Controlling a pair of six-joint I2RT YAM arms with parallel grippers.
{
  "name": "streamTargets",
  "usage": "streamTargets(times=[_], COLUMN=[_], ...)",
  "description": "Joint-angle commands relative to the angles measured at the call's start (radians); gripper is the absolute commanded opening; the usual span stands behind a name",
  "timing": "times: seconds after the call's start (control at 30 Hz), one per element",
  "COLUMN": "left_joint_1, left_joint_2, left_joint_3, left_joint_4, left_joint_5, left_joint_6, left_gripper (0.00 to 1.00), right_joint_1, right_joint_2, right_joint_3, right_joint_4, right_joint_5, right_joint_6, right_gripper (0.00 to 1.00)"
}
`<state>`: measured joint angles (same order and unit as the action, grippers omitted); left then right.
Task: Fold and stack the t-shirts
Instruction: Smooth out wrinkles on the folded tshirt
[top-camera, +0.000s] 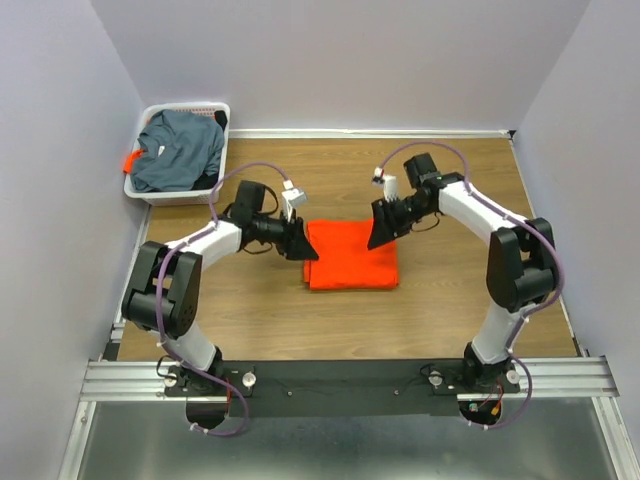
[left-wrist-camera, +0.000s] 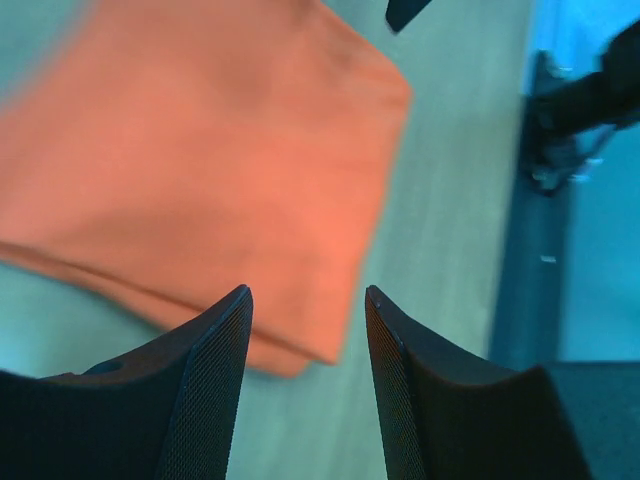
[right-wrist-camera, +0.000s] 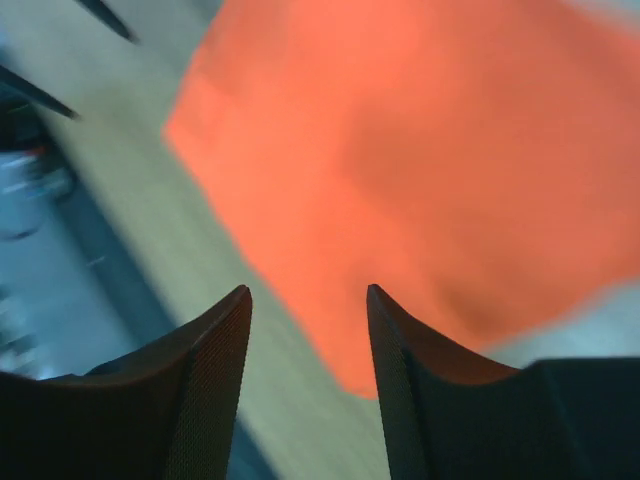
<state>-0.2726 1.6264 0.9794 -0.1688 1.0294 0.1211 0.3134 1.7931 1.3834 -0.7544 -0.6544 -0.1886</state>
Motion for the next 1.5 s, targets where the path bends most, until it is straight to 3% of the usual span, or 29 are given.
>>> streamTargets(times=[0.0, 0.13, 0.23, 0.4, 0.53, 0.7, 0.8, 0.97, 1.07, 1.17, 1.3, 1.47], left_joint_1=[-0.088, -0.166, -0.175, -0.091, -0.004, -0.028, -0.053, -0.206, -0.267, -0.287, -0.258, -0.177], left_joint_2=[0.003, 0.018, 0.073, 0.249, 0.308, 0.179, 0.04, -0.017, 0.062, 0.156, 0.341, 0.431], left_joint_3=[-0.1, -0.183, -0.226, -0.225, -0.209, -0.193, -0.176, -0.15, -0.156, -0.137, -0.13, -0.076], left_joint_4=[0.261, 0.395, 0.495, 0.438, 0.378, 0.269, 0.235, 0.365, 0.507, 0.546, 0.549, 0.358], left_joint_5=[0.152, 0.17, 0.152, 0.066, 0.018, 0.127, 0.156, 0.143, 0.103, 0.069, -0.001, -0.098], left_joint_6=[-0.296, -0.424, -0.488, -0.446, -0.388, -0.296, -0.255, -0.441, -0.517, -0.534, -0.549, -0.396], left_gripper=[0.57, 0.57, 0.57, 0.57, 0.55, 0.54, 0.54, 0.5, 0.39, 0.28, 0.27, 0.31], right_joint_1=[0.006, 0.006, 0.006, -0.03, -0.077, -0.079, -0.076, -0.027, 0.028, 0.049, 0.049, 0.03], right_joint_2=[0.067, 0.106, 0.13, 0.245, 0.229, 0.05, -0.056, 0.001, 0.093, 0.17, 0.25, 0.249], right_joint_3=[-0.112, -0.214, -0.236, -0.259, -0.271, -0.251, -0.193, -0.17, -0.181, -0.187, -0.194, -0.277], right_joint_4=[-0.03, -0.022, -0.01, -0.011, -0.014, -0.055, -0.051, 0.064, 0.112, 0.165, 0.171, 0.158], right_joint_5=[-0.387, -0.507, -0.452, -0.327, -0.243, -0.297, -0.349, -0.407, -0.431, -0.415, -0.343, -0.204], right_joint_6=[0.089, 0.09, 0.08, 0.017, -0.005, 0.008, 0.059, 0.185, 0.267, 0.296, 0.275, 0.197], right_gripper=[0.53, 0.52, 0.51, 0.44, 0.42, 0.31, 0.31, 0.23, 0.2, 0.17, 0.15, 0.15])
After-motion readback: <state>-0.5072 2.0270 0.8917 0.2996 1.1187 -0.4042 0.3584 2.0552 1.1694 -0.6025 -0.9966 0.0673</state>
